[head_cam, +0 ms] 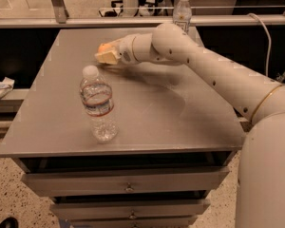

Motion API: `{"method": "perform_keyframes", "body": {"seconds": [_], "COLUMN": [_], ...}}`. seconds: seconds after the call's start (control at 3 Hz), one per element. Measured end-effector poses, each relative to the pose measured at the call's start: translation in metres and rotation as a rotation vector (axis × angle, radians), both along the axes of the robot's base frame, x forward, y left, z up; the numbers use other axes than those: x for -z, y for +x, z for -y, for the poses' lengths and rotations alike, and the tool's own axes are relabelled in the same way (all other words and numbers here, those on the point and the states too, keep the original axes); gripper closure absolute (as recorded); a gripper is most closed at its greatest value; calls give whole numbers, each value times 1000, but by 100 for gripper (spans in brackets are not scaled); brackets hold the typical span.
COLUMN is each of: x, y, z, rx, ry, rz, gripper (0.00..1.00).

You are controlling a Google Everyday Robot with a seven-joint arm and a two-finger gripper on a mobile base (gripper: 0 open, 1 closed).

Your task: Pick orange

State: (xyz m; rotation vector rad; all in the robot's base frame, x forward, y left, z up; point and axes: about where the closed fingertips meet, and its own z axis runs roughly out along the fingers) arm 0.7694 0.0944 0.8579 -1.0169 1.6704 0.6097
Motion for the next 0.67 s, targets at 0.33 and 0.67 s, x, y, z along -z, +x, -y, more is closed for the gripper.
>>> {"method": "perform_keyframes", "body": {"seconds": [0.33, 0.67], "x": [-30, -67], "y": [-7, -24], "z": [8, 18], "rx": [-41, -120], "ry": [60, 111], "rz": [29, 71], "gripper": [99, 100]}}
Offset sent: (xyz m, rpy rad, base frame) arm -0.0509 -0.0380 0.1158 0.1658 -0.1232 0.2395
